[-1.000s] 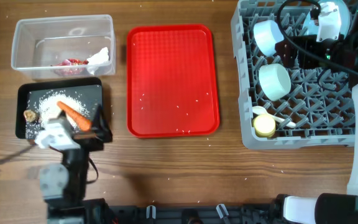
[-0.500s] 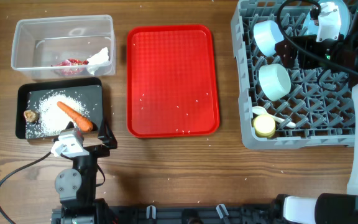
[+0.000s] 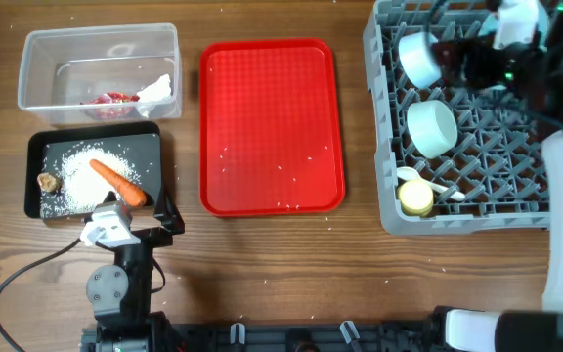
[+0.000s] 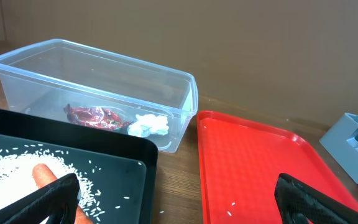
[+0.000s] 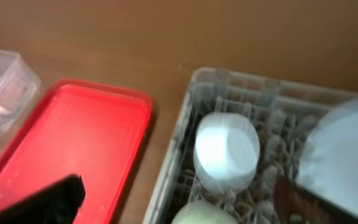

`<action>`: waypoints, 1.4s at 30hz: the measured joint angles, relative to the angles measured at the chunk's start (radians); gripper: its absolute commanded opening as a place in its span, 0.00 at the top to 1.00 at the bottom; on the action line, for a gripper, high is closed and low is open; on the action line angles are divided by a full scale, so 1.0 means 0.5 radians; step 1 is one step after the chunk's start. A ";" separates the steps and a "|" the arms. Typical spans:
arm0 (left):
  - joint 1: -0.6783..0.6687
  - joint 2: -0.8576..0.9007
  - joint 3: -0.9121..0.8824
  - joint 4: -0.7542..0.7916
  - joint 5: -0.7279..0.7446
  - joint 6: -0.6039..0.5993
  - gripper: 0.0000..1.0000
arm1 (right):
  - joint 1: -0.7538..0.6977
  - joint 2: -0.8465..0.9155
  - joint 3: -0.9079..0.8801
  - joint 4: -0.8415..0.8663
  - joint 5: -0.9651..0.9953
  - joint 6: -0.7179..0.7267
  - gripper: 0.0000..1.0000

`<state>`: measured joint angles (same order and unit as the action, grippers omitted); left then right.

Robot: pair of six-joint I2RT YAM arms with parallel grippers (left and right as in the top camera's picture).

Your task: Sort waste into correct bins and load items into the dishwasher rack

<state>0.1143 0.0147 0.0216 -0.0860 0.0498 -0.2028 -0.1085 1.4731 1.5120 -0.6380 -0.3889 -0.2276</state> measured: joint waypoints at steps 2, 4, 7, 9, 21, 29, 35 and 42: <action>0.000 0.000 -0.001 0.003 0.000 0.001 0.00 | 0.291 -0.278 -0.370 0.465 0.121 -0.005 0.00; 0.001 0.000 -0.002 0.002 0.000 0.000 0.00 | 0.468 -0.667 -0.790 0.803 0.188 -0.004 0.00; 0.001 -0.002 -0.005 0.008 0.000 0.001 0.00 | 0.438 -1.189 -1.385 1.072 0.256 0.062 0.00; 0.002 -0.002 -0.006 0.006 -0.001 0.000 0.00 | 0.430 -1.611 -1.909 1.261 0.275 0.098 0.00; 0.002 -0.002 -0.008 0.009 -0.001 0.001 0.00 | 0.284 -2.908 -3.012 1.316 0.271 0.223 0.00; 0.002 -0.002 -0.008 0.009 -0.001 0.000 0.00 | 0.284 -2.908 -3.012 1.315 0.271 0.223 0.00; 0.002 -0.002 -0.008 0.009 -0.001 0.001 0.00 | 0.284 -2.908 -3.011 1.315 0.271 0.223 0.00; 0.002 -0.002 -0.008 0.009 -0.001 0.001 0.00 | 0.284 -2.908 -3.011 1.315 0.271 0.223 0.00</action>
